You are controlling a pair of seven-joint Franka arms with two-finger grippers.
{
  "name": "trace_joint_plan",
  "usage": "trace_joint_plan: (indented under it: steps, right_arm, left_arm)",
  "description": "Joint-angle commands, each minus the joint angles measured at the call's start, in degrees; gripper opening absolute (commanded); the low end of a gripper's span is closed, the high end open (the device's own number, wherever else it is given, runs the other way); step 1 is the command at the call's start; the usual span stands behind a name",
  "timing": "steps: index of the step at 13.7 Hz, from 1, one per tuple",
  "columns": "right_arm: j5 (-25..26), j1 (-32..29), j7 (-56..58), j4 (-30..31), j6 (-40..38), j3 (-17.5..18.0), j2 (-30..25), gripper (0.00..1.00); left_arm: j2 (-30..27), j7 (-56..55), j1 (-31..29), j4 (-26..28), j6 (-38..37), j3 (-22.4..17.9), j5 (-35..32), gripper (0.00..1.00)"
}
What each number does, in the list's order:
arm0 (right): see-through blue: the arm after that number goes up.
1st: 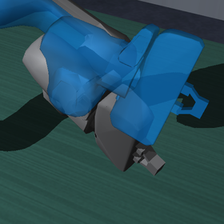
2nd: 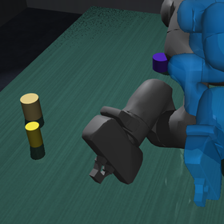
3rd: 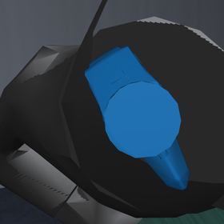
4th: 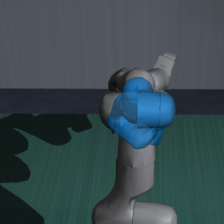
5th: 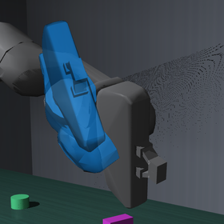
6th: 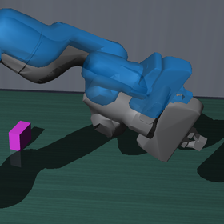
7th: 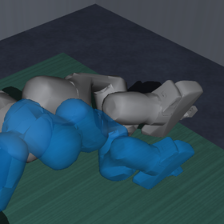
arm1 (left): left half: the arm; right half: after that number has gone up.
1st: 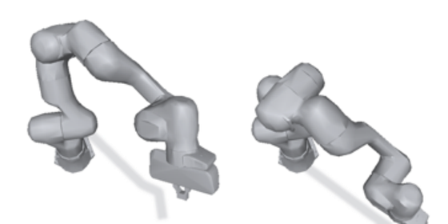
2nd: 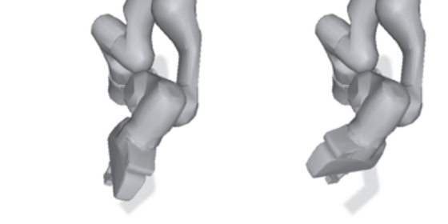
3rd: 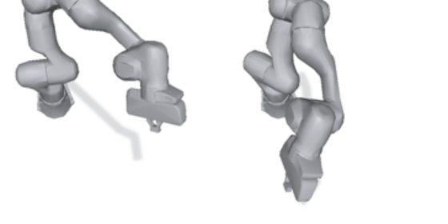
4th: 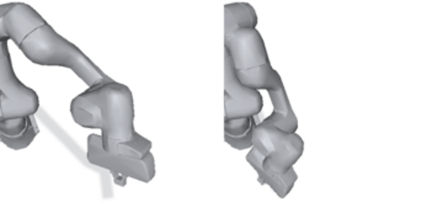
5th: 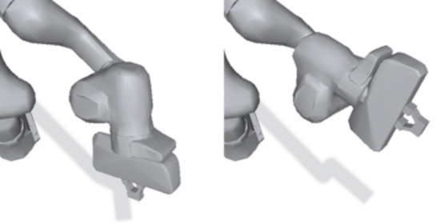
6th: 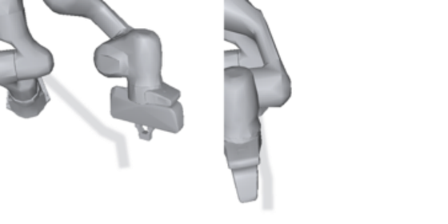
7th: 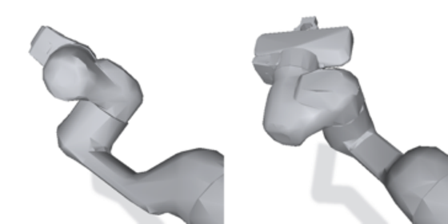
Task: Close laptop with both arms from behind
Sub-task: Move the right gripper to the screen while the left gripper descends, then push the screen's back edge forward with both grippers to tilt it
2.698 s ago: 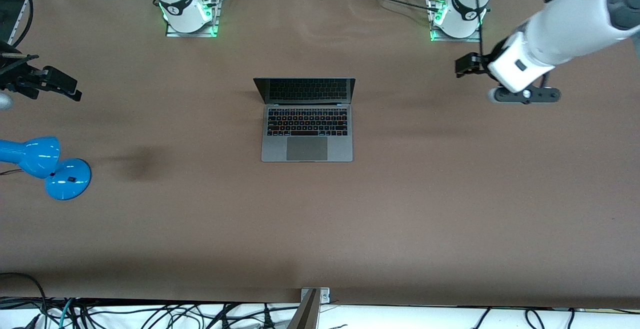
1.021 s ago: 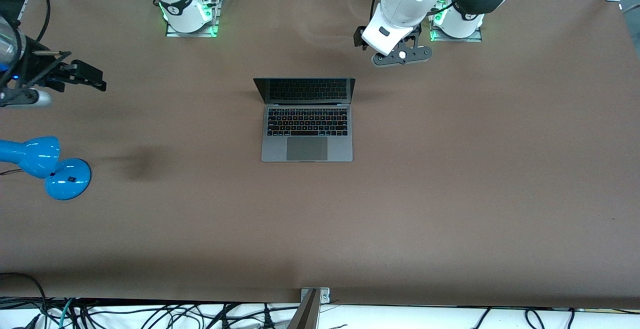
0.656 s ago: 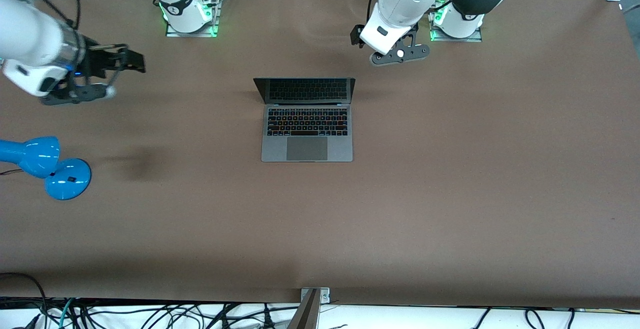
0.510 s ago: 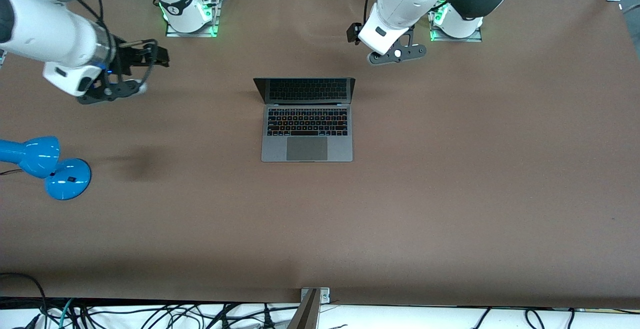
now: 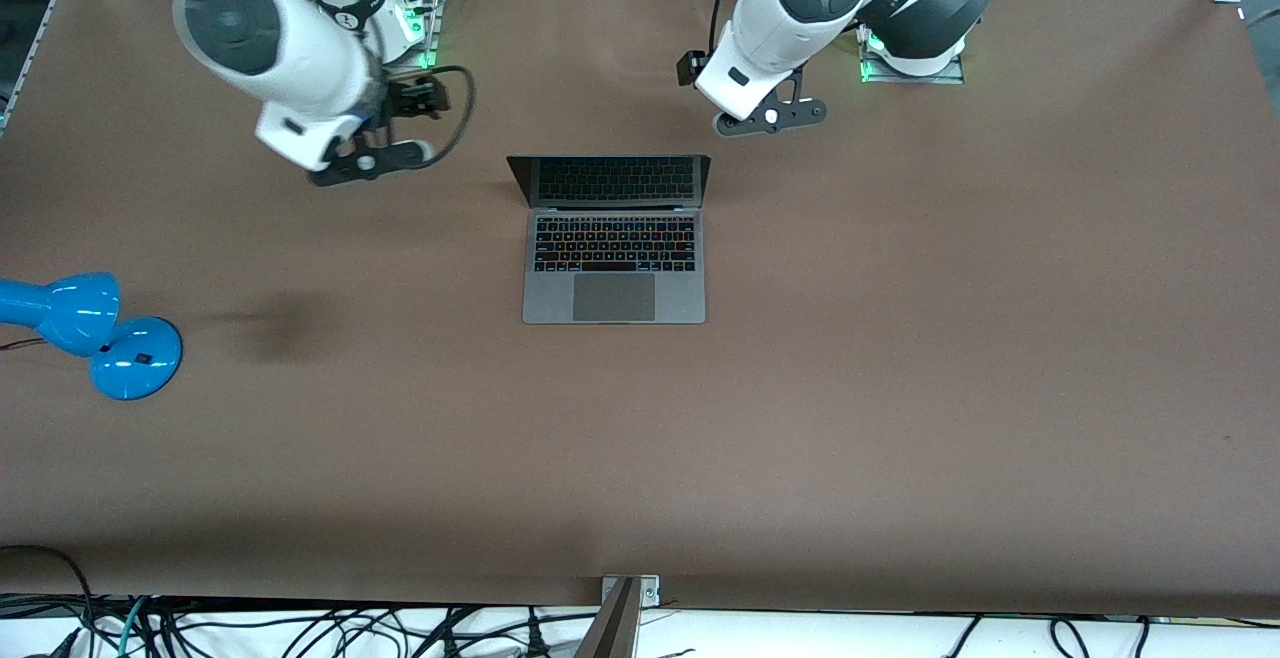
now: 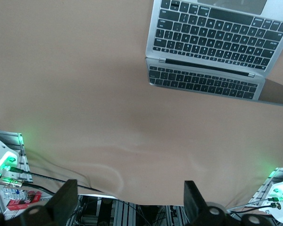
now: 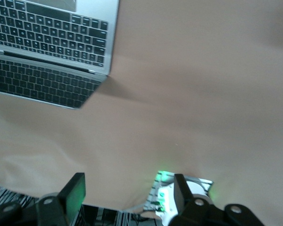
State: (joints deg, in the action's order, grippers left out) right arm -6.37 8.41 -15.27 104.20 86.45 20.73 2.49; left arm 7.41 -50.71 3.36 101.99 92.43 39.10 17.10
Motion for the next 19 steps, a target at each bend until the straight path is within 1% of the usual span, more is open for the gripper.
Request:
trace_joint_plan:
  steps: [1,2,3,4,5,6,7,8,9,13,17,19]
  right_arm:
    - [-0.92,-0.85,-5.62,4.08,3.63,4.83,-0.91,0.00]
    - [-3.01,-0.85,-7.13,4.17,3.37,6.07,-0.21,0.00]
    - [-3.81,-0.68,-6.97,4.17,3.11,7.30,0.49,0.00]
    - [-3.82,-0.59,-6.62,4.08,3.80,8.44,2.42,0.00]
    - [-3.82,-0.41,-6.61,3.82,5.03,9.15,3.39,0.00]
    - [-3.82,-0.33,-6.70,3.82,6.78,9.24,4.36,0.00]
    - [-3.73,0.20,-6.70,3.90,7.23,9.33,4.80,0.00]
    - [-3.39,1.42,-6.70,3.73,7.41,9.33,5.76,0.00]
    - [-3.21,1.87,-6.70,3.64,8.54,9.25,6.64,0.00]
    - [-2.77,3.10,-6.88,3.55,12.59,9.24,10.60,0.00]
    - [-2.33,3.89,-7.23,3.12,15.76,9.07,12.98,0.00]
    - [-0.49,3.81,-7.23,2.15,16.29,9.07,14.21,0.00]
  left_arm:
    - [1.02,-2.20,1.29,-0.03,0.73,0.10,1.36,0.96]
    - [2.24,-3.08,1.55,-0.21,1.17,0.19,1.36,0.96]
    - [3.21,-3.26,2.60,-0.38,1.35,0.10,1.27,0.93]
    - [4.27,-3.17,3.05,-0.56,1.52,0.10,1.18,0.81]
    - [5.41,-3.17,3.75,-0.65,1.96,0.10,1.18,0.56]
    - [5.94,-3.35,4.10,-0.65,2.49,0.10,1.27,0.25]
    - [6.90,-3.35,4.11,-0.65,2.84,0.19,1.36,0.04]
    - [7.96,-3.35,4.11,-0.65,3.54,0.19,1.79,0.00]
    - [8.92,-3.43,4.11,-0.56,4.94,0.19,2.93,0.00]
    - [12.26,-3.44,4.90,-0.12,9.51,0.10,2.77,0.00]
    - [15.34,-3.35,4.98,0.05,12.24,0.02,1.19,0.00]
    - [17.36,-3.44,4.90,-0.03,13.65,-0.07,-0.83,0.00]
